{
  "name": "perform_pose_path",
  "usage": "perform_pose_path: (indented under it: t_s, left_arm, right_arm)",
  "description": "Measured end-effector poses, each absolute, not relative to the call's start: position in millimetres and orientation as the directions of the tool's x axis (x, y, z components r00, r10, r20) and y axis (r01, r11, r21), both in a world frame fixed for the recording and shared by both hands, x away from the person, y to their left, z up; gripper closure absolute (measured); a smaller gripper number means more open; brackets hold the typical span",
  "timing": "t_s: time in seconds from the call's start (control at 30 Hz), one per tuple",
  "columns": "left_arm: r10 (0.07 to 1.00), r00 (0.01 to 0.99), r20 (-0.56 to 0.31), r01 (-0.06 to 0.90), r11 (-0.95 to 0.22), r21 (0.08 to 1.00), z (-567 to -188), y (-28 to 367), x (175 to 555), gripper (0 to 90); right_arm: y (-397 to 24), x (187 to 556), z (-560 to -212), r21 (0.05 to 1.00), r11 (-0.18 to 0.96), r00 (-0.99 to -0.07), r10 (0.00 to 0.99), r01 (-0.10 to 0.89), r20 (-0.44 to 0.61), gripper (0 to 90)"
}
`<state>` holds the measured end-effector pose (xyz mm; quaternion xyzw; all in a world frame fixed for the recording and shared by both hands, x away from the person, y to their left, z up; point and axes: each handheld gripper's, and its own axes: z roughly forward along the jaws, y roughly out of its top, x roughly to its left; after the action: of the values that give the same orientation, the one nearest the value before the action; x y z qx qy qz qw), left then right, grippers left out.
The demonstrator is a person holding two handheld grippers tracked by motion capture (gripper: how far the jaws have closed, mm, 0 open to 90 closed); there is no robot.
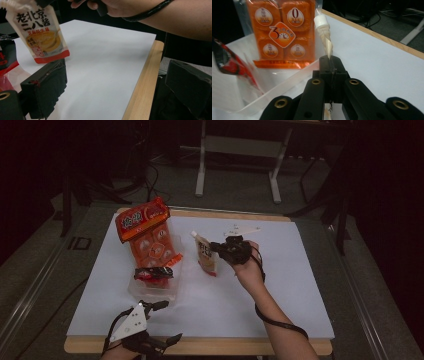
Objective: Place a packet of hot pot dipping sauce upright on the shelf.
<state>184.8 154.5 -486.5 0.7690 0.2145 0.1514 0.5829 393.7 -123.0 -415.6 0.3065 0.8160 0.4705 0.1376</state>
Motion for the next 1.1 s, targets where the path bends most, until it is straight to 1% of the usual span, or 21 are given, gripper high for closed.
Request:
perform_pose_path:
  t_s: [0.2,0.3,0.47,0.57,0.67,0.7,0.8,0.87,0.93,1.03,1.07,1.1]
  left_arm:
    - [0.509,0.861,-0.028,0.155,-0.21,0.965,-484.2,152.8,185.0,4.1]
    - [0.504,0.862,-0.048,0.169,-0.196,0.966,-482.4,152.3,187.0,3.9]
    - [0.506,0.861,-0.054,0.177,-0.199,0.964,-478.5,150.8,189.3,3.9]
    - [0.519,0.853,-0.053,0.185,-0.207,0.961,-471.6,148.1,191.9,3.9]
    - [0.518,0.854,-0.058,0.188,-0.203,0.961,-467.9,147.7,193.3,3.9]
    - [0.522,0.851,-0.057,0.186,-0.199,0.962,-464.0,147.9,195.0,3.9]
    - [0.515,0.854,-0.076,0.19,-0.172,0.966,-456.8,149.8,199.0,4.0]
    - [0.515,0.854,-0.073,0.188,-0.175,0.967,-455.2,149.9,200.2,4.1]
    - [0.516,0.854,-0.062,0.184,-0.188,0.965,-449.1,148.8,205.7,5.4]
    - [0.503,0.861,-0.076,0.193,-0.185,0.964,-445.4,145.3,210.6,5.8]
    - [0.503,0.861,-0.076,0.193,-0.185,0.964,-445.4,145.3,210.6,6.6]
    - [0.497,0.865,-0.068,0.185,-0.189,0.964,-442.9,142.1,213.0,9.2]
  right_arm:
    - [-137.2,384.3,-405.5,0.86,0.361,-0.794,0.603,0.36,0.079,90.0]
    - [-141.3,374.5,-400.0,0.861,0.381,-0.808,0.586,0.337,0.057,90.0]
    - [-147.3,361.0,-392.3,0.868,0.386,-0.828,0.558,0.314,0.051,90.0]
    - [-152.4,344.8,-382.6,0.877,0.39,-0.852,0.523,0.28,0.039,90.0]
    - [-155.6,336.5,-378.4,0.886,0.376,-0.866,0.497,0.272,0.054,90.0]
    - [-158.3,325.9,-374.5,0.893,0.37,-0.883,0.466,0.256,0.06,90.0]
    - [-161.0,313.9,-370.9,0.899,0.368,-0.898,0.435,0.239,0.06,90.0]
    - [-162.5,308.0,-369.2,0.902,0.364,-0.904,0.423,0.232,0.062,90.0]
    - [-165.0,296.3,-365.8,0.905,0.364,-0.92,0.386,0.222,0.07,90.0]
    - [-165.4,283.4,-363.8,0.905,0.374,-0.934,0.352,0.203,0.065,90.0]
    - [-165.6,280.9,-363.6,0.905,0.375,-0.936,0.345,0.201,0.065,90.0]
    - [-165.9,277.1,-363.6,0.906,0.371,-0.94,0.332,0.202,0.073,90.0]
